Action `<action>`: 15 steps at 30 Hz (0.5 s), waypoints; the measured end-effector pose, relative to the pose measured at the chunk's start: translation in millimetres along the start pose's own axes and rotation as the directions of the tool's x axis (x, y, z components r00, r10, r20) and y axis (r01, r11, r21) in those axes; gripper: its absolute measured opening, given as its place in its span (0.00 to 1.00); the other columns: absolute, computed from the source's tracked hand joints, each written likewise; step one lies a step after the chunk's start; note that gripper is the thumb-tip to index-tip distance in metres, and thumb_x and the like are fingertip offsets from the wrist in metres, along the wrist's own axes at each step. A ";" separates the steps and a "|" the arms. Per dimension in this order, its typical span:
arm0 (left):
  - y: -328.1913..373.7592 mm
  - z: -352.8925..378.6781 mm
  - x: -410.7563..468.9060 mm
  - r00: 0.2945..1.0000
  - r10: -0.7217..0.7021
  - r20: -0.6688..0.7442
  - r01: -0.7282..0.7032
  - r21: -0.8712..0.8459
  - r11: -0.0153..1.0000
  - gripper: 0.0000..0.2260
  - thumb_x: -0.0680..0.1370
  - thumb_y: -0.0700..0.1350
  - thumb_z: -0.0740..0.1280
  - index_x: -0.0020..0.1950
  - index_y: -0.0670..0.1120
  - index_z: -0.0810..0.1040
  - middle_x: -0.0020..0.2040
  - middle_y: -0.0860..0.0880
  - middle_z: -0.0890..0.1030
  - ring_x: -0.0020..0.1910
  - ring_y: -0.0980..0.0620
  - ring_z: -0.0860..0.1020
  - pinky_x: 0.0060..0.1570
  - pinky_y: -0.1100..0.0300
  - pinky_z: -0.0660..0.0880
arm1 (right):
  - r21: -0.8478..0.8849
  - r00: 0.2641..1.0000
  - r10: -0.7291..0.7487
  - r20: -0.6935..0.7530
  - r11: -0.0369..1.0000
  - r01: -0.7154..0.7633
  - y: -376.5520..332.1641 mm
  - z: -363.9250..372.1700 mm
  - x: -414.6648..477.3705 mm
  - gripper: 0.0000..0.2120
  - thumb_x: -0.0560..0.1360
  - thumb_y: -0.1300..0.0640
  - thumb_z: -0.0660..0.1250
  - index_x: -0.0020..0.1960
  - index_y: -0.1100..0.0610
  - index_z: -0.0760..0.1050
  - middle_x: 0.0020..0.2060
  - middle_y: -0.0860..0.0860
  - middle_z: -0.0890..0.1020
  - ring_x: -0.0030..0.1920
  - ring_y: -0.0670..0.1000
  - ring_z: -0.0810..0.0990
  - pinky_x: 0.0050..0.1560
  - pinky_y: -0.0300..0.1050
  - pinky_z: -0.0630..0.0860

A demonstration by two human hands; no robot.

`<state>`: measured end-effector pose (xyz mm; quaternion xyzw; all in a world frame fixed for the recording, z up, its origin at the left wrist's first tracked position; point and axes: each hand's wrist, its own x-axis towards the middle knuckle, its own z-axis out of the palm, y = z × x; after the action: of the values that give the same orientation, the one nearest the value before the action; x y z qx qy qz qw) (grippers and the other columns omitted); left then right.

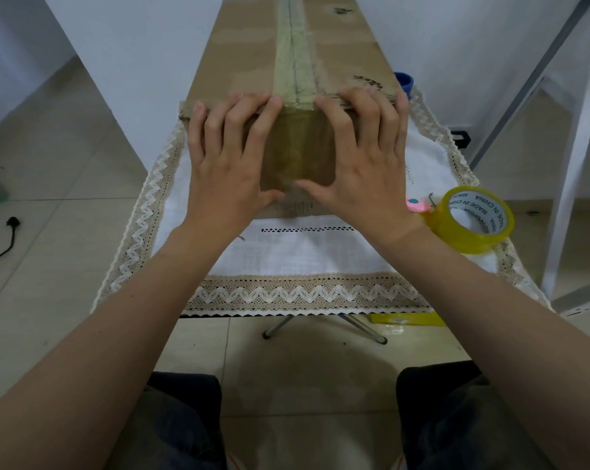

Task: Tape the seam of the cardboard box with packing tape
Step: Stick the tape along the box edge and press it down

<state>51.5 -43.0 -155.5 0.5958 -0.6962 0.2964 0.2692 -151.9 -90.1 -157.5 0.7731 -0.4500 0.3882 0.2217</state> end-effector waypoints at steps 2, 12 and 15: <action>-0.9 -0.9 0.1 1.000 0.003 -0.022 -0.003 -0.003 1.000 0.54 0.62 0.68 0.77 0.81 0.49 0.60 0.76 0.44 0.70 0.76 0.46 0.59 0.79 0.39 0.53 | 0.042 0.998 0.058 -0.002 0.997 -0.058 -6.2 -2.4 3.4 0.42 0.67 0.30 0.72 0.72 0.54 0.72 0.68 0.59 0.75 0.72 0.62 0.68 0.80 0.68 0.54; 7.3 -0.6 0.7 0.993 -0.048 -0.110 0.043 -0.049 0.998 0.45 0.68 0.67 0.75 0.79 0.47 0.67 0.73 0.44 0.74 0.74 0.44 0.64 0.76 0.38 0.59 | -0.024 0.999 0.038 -0.005 0.999 -0.038 -11.8 7.5 0.4 0.47 0.63 0.32 0.75 0.74 0.51 0.62 0.71 0.58 0.67 0.74 0.61 0.62 0.78 0.72 0.53; 8.1 0.7 0.8 0.991 -0.053 -0.122 0.048 -0.047 0.998 0.44 0.68 0.66 0.75 0.79 0.47 0.67 0.73 0.44 0.74 0.74 0.44 0.65 0.76 0.38 0.59 | -0.044 0.999 0.032 -0.001 0.999 -0.032 -14.0 11.2 -1.3 0.47 0.65 0.31 0.72 0.75 0.51 0.59 0.71 0.55 0.59 0.76 0.61 0.60 0.79 0.72 0.51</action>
<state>43.3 -43.1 -156.2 0.5878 -0.6692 0.3104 0.3323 -135.7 -90.2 -165.2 0.7606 -0.4707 0.3818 0.2326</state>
